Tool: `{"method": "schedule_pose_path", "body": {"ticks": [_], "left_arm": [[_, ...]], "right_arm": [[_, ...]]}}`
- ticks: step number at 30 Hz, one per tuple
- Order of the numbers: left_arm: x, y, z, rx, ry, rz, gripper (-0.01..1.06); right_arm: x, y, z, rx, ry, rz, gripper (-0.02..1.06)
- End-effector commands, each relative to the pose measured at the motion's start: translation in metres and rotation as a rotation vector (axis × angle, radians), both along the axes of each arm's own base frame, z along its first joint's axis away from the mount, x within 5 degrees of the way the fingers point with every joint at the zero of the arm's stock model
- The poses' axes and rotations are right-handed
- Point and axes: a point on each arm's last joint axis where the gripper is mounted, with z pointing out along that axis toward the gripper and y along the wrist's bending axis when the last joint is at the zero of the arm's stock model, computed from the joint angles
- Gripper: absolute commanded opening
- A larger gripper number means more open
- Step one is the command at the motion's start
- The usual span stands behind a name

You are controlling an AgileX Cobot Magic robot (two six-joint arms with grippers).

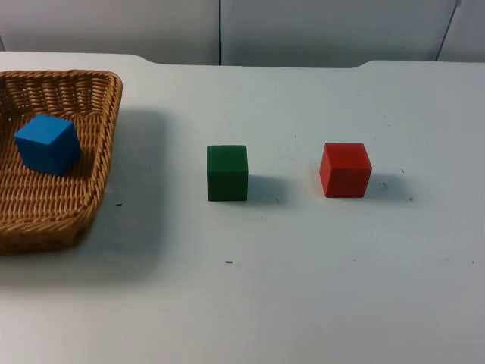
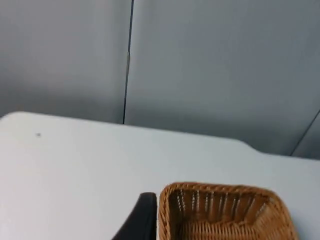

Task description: Pick up the basket with the left hand and place the blue cube into the basket with the right hand.

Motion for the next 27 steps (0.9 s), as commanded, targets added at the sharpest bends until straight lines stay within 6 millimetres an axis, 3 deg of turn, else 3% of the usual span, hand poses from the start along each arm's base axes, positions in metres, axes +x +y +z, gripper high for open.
{"method": "schedule_pose_path", "body": {"ticks": [1, 4, 5, 7, 9, 16, 20, 27], "left_arm": [[-0.019, -0.009, 0.017, -0.010, -0.050, 0.023, 0.91], [-0.053, -0.021, 0.030, -0.001, -0.086, 0.067, 0.91], [-0.053, -0.021, 0.030, -0.001, -0.086, 0.067, 0.91], [-0.074, -0.028, 0.032, -0.016, -0.108, 0.097, 0.91], [-0.089, -0.035, 0.025, -0.011, -0.110, 0.108, 0.91], [-0.113, -0.058, 0.000, -0.016, -0.046, -0.011, 0.91], [-0.132, -0.076, -0.010, 0.046, -0.023, -0.148, 0.91], [-0.158, -0.087, -0.005, 0.086, -0.084, -0.229, 0.91]], "right_arm": [[-0.001, -0.001, 0.002, 0.013, -0.021, -0.003, 0.73], [-0.001, -0.002, 0.004, 0.015, -0.030, -0.001, 0.73], [-0.001, -0.002, 0.004, 0.015, -0.030, -0.001, 0.73], [-0.005, -0.005, 0.010, 0.023, -0.048, 0.003, 0.73], [-0.010, -0.010, 0.019, 0.034, -0.082, 0.009, 0.73], [-0.031, -0.029, 0.037, 0.082, -0.141, 0.006, 0.73], [-0.052, -0.048, 0.016, 0.115, -0.131, -0.020, 0.73], [-0.086, -0.078, -0.015, 0.124, -0.079, -0.034, 0.73]]}}
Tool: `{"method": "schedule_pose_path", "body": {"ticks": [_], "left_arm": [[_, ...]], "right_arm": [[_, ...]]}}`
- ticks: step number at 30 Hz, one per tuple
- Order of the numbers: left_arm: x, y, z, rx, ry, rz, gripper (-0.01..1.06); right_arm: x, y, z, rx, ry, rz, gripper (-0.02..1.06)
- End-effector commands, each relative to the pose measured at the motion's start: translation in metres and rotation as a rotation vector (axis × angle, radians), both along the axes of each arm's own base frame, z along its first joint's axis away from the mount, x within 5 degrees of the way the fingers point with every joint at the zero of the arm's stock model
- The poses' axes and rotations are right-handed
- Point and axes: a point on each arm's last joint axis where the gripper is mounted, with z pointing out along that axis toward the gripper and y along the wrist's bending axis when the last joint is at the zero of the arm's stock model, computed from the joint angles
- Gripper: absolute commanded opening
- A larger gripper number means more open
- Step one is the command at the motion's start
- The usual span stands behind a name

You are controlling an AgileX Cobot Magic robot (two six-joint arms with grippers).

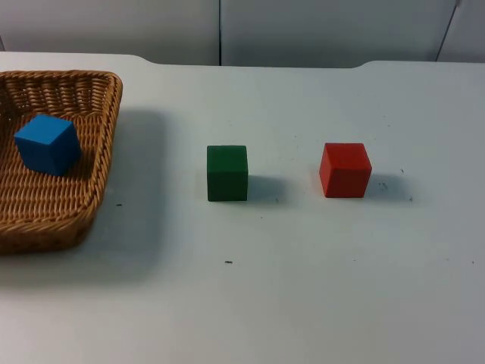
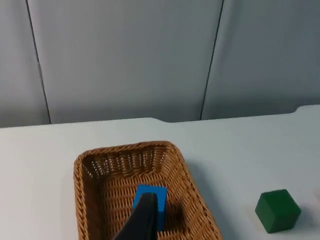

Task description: Pick up the basket with the left hand and place the blue cube into the basket with the right hand.

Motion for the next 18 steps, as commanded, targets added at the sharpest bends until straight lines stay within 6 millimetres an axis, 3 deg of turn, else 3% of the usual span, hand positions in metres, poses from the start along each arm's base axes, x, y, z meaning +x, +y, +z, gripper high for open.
{"method": "schedule_pose_path", "body": {"ticks": [1, 11, 15, 18], "left_arm": [[-0.012, -0.002, 0.001, 0.003, -0.029, -0.004, 0.91], [-0.055, 0.003, -0.005, 0.023, -0.069, 0.128, 0.91], [-0.081, 0.005, -0.016, 0.013, -0.043, 0.198, 0.91], [-0.089, 0.006, -0.024, 0.005, 0.005, 0.232, 0.91]], "right_arm": [[-0.014, -0.013, -0.006, 0.036, -0.004, -0.014, 0.73], [-0.071, -0.056, -0.026, 0.036, 0.045, 0.037, 0.73], [-0.099, -0.075, -0.030, -0.002, 0.130, 0.070, 0.73], [-0.107, -0.083, -0.035, -0.008, 0.165, 0.059, 0.73]]}}
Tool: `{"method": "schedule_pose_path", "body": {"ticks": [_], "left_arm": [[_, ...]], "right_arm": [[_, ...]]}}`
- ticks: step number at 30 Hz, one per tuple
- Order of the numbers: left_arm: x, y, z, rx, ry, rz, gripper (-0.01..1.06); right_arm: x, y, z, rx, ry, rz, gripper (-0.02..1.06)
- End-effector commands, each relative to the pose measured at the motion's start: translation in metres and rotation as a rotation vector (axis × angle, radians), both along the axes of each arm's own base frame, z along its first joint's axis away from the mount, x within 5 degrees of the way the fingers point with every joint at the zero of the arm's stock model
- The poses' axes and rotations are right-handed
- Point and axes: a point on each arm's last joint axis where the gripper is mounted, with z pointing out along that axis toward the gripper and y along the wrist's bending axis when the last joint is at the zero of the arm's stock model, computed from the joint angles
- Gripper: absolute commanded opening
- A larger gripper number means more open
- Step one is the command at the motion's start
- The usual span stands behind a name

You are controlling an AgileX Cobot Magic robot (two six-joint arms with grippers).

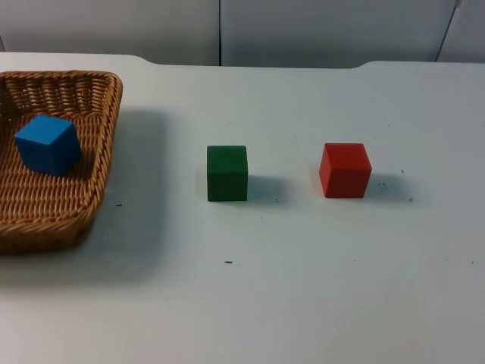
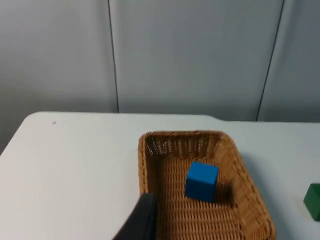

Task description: Pick up the basket with the left hand and place the blue cube into the basket with the right hand.

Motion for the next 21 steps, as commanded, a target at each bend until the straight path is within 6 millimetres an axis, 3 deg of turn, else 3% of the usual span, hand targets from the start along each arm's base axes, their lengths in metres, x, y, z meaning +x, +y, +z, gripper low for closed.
{"method": "schedule_pose_path", "body": {"ticks": [1, 6, 21], "left_arm": [[-0.006, 0.003, -0.009, -0.016, 0.078, 0.043, 0.91], [-0.011, 0.006, -0.014, 0.000, 0.155, 0.087, 0.91], [-0.009, 0.014, -0.026, 0.003, 0.239, 0.165, 0.91]], "right_arm": [[-0.007, -0.007, -0.006, -0.016, 0.032, -0.013, 0.73], [-0.021, -0.028, -0.023, -0.043, 0.077, -0.100, 0.73], [-0.050, -0.063, -0.035, -0.055, 0.101, -0.203, 0.73]]}}
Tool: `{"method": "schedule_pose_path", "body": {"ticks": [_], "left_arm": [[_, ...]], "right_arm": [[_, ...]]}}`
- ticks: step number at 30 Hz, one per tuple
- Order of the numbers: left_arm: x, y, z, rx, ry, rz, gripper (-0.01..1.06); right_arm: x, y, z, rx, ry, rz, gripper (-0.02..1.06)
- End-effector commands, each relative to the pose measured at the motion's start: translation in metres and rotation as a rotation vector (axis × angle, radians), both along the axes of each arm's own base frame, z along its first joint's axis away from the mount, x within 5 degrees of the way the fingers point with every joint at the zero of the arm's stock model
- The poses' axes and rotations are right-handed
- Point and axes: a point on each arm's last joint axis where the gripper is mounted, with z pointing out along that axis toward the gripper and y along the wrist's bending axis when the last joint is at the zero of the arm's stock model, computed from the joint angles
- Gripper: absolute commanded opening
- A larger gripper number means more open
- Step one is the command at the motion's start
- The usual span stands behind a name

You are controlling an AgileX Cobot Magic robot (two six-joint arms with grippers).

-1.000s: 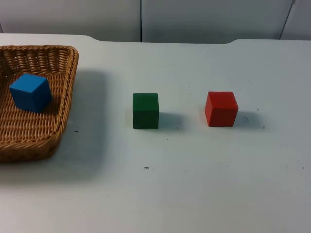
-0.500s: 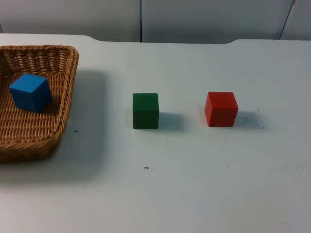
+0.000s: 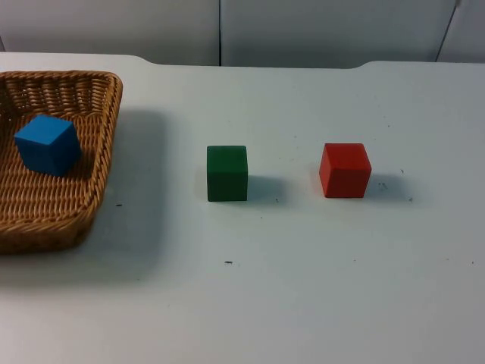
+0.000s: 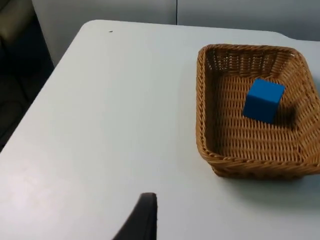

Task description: Pick up the basket with the left hand and place the blue cube into the basket with the right hand.

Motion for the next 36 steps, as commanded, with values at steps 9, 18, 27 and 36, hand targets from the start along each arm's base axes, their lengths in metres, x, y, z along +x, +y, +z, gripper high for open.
{"method": "schedule_pose_path", "body": {"ticks": [9, 18, 27, 36], "left_arm": [[0.0095, 0.0017, -0.0137, -0.031, 0.003, 0.021, 0.91], [0.0093, 0.0017, -0.0133, -0.031, 0.001, 0.021, 0.91], [0.0094, 0.0019, -0.0132, -0.028, 0.003, -0.063, 0.91], [0.0094, 0.0010, -0.0132, -0.018, 0.006, -0.202, 0.91]], "right_arm": [[-0.0018, -0.0094, -0.0112, 0.007, -0.033, -0.066, 0.73], [0.0012, -0.0130, -0.0110, -0.024, -0.062, -0.101, 0.73], [-0.0011, -0.0102, -0.0112, 0.003, -0.037, -0.077, 0.73], [-0.0016, -0.0098, -0.0113, 0.009, -0.029, -0.074, 0.73]]}}
